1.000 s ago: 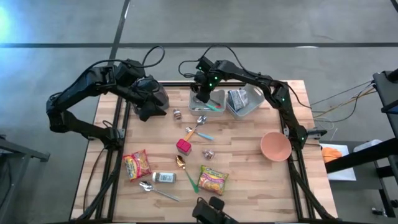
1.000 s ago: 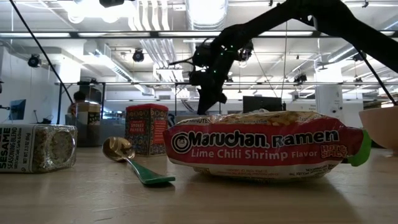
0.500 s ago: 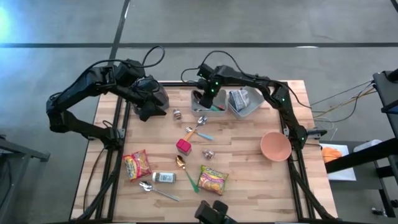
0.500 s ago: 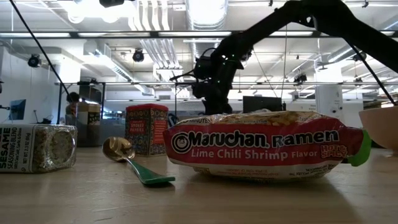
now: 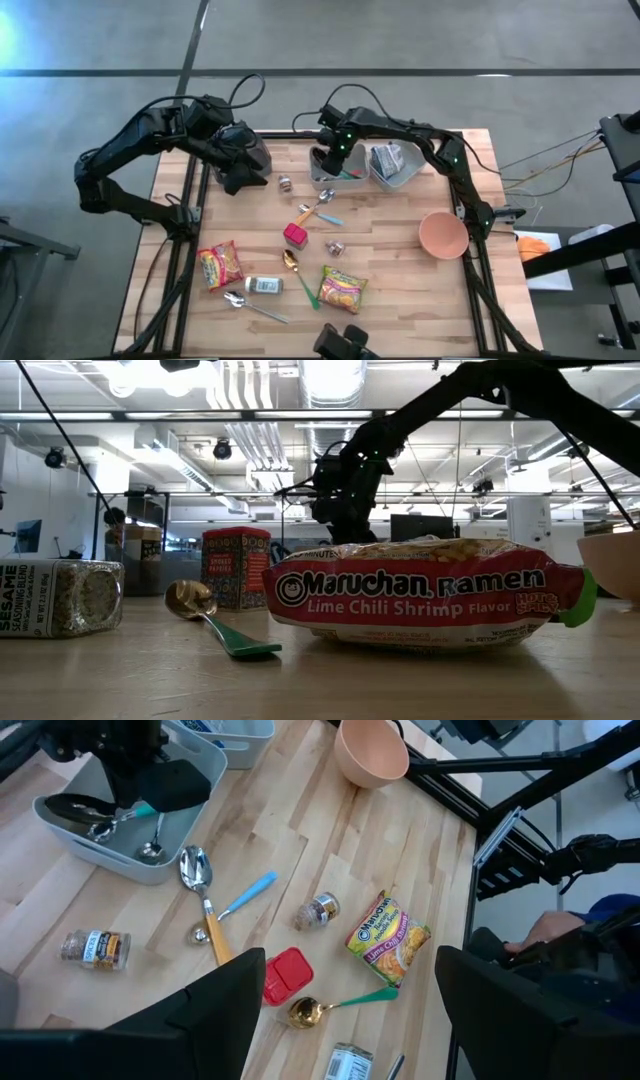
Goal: Pick & Place Food Item
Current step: Put the black spoon into the left gray bin, then put the green noodle pack into the right gray bin
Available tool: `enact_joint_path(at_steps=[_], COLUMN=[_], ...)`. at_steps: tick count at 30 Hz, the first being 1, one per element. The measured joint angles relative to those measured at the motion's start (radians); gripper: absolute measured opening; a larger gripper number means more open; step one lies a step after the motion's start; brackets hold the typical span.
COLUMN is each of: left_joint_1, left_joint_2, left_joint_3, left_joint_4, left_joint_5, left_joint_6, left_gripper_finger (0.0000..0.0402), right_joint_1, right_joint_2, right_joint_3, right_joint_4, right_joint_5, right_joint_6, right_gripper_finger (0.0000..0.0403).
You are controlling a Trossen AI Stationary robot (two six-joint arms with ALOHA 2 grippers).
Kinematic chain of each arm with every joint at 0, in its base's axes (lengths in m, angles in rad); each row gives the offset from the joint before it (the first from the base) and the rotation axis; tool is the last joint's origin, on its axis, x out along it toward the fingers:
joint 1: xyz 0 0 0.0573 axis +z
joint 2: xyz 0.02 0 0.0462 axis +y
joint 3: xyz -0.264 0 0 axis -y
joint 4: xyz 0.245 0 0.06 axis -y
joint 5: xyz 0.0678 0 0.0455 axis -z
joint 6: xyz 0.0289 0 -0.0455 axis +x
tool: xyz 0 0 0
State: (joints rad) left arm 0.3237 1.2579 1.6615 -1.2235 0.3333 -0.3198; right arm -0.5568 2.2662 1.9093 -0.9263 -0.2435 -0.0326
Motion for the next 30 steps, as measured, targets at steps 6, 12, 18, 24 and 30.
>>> enact_joint_path(at_steps=[6,12,18,24,30], left_joint_1=[0.0,0.0,0.0,0.0,0.0], left_joint_2=[0.0,0.0,0.0,0.0,0.0], left_joint_3=[0.0,0.0,0.0,0.0,0.0], left_joint_4=[0.0,0.0,0.0,0.0,0.0], left_joint_5=[0.0,0.0,0.0,0.0,0.0], left_joint_6=[0.0,0.0,0.0,0.0,0.0], left_gripper_finger=[0.0296,0.0296,0.0296,0.0296,0.0296], right_joint_1=[0.0,0.0,0.0,0.0,0.0], right_joint_2=[0.0,0.0,0.0,0.0,0.0], right_joint_3=[0.01,0.006,0.002,0.001,0.001], right_joint_4=[0.003,0.004,0.01,0.017,0.018], right_joint_5=[-0.038,-0.045,-0.045,-0.045,-0.046], right_joint_6=[0.004,0.008,0.007,0.007,0.007], right_gripper_finger=[0.0028,0.0075,0.0119,0.0167,0.021])
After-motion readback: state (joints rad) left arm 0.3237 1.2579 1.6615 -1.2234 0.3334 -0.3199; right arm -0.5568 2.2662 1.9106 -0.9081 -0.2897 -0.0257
